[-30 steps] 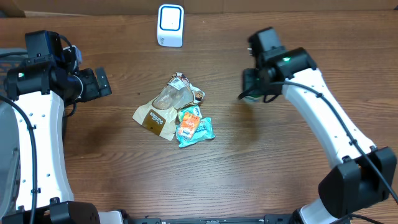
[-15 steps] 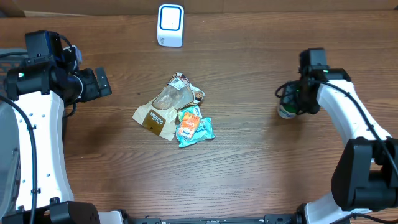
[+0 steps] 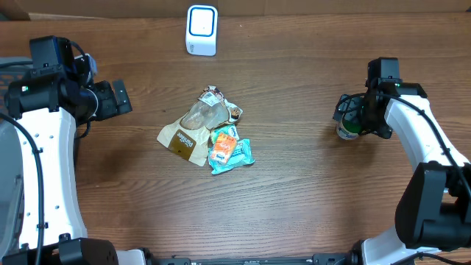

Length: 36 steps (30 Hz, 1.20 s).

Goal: Scan the item barcode
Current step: 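Move the jar right and set it down on the table, then reach the right gripper to the pile and grasp the orange tissue pack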

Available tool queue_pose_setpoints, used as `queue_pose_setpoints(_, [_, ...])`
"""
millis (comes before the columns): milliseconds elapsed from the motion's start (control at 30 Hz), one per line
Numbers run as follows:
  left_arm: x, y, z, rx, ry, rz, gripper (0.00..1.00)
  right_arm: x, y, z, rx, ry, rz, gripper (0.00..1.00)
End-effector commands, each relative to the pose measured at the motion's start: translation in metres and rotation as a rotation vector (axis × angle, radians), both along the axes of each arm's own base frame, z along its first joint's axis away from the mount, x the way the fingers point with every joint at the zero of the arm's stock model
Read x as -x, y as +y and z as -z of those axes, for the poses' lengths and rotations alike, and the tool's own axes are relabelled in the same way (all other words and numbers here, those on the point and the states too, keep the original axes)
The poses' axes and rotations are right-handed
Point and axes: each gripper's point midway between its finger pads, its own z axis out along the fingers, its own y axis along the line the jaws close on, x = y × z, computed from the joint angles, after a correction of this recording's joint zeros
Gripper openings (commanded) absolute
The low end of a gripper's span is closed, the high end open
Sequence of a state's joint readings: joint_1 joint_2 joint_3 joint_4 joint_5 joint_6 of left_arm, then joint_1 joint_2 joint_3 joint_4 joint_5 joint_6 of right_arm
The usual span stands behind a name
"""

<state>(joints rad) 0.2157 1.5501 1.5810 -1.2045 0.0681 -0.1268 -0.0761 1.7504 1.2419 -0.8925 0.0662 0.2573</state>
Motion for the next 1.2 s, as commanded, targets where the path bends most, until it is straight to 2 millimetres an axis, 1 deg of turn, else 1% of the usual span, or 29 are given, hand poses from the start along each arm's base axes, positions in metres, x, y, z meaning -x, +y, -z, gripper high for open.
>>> queue_pose_setpoints(0, [-0.001, -0.003, -0.004, -0.004, -0.012, 0.019, 1.00, -0.005, -0.001, -0.011, 0.011, -0.017, -0.028, 1.00])
queue_pose_setpoints(100, [-0.001, -0.003, -0.004, -0.005, -0.012, 0.019, 1.00, -0.011, 0.006, -0.037, 0.017, -0.036, -0.047, 1.00])
queue_pose_setpoints(200, [-0.001, -0.003, -0.004, -0.005, -0.012, 0.019, 1.00, -0.014, 0.026, -0.072, 0.004, -0.063, -0.087, 1.00])
queue_pose_setpoints(267, [-0.001, -0.003, -0.004, -0.004, -0.012, 0.019, 1.00, -0.016, 0.050, -0.093, -0.025, -0.083, -0.146, 1.00])
queue_pose_setpoints(300, [-0.001, -0.003, -0.004, -0.005, -0.012, 0.019, 1.00, -0.016, 0.062, -0.100, -0.047, -0.091, -0.174, 1.00])
queue_pose_setpoints(333, [-0.001, -0.003, -0.004, -0.004, -0.012, 0.019, 1.00, -0.016, 0.079, -0.105, -0.085, -0.100, -0.212, 1.00])
queue_pose_setpoints(400, [-0.001, -0.003, -0.004, -0.005, -0.012, 0.019, 1.00, -0.014, 0.121, -0.110, -0.197, -0.115, -0.300, 1.00])
queue_pose_setpoints(433, [-0.001, -0.003, -0.004, -0.005, -0.012, 0.019, 1.00, -0.012, 0.134, -0.111, -0.243, -0.117, -0.322, 1.00])
queue_pose_setpoints(500, [-0.001, -0.003, -0.004, -0.004, -0.012, 0.019, 0.99, -0.008, 0.168, -0.109, -0.348, -0.103, -0.338, 1.00])
queue_pose_setpoints(667, [-0.001, -0.003, -0.004, -0.004, -0.012, 0.019, 1.00, 0.007, 0.206, -0.091, -0.408, -0.034, -0.253, 1.00])
queue_pose_setpoints(733, [-0.001, -0.003, -0.004, -0.004, -0.012, 0.019, 1.00, 0.014, 0.222, -0.080, -0.426, -0.016, -0.230, 0.93])
queue_pose_setpoints(867, [-0.001, -0.003, -0.004, -0.004, -0.012, 0.019, 0.99, 0.030, 0.253, -0.056, -0.457, 0.009, -0.204, 0.83])
queue_pose_setpoints(1000, [-0.001, -0.003, -0.004, -0.004, -0.012, 0.019, 1.00, 0.047, 0.278, -0.032, -0.495, 0.034, -0.145, 0.66])
queue_pose_setpoints(1100, [-0.001, -0.003, -0.004, -0.004, -0.012, 0.019, 1.00, 0.054, 0.296, -0.021, -0.525, 0.018, -0.149, 0.65])
queue_pose_setpoints(1167, [-0.001, -0.003, -0.004, -0.004, -0.012, 0.019, 1.00, 0.057, 0.303, -0.013, -0.528, 0.006, -0.139, 0.64])
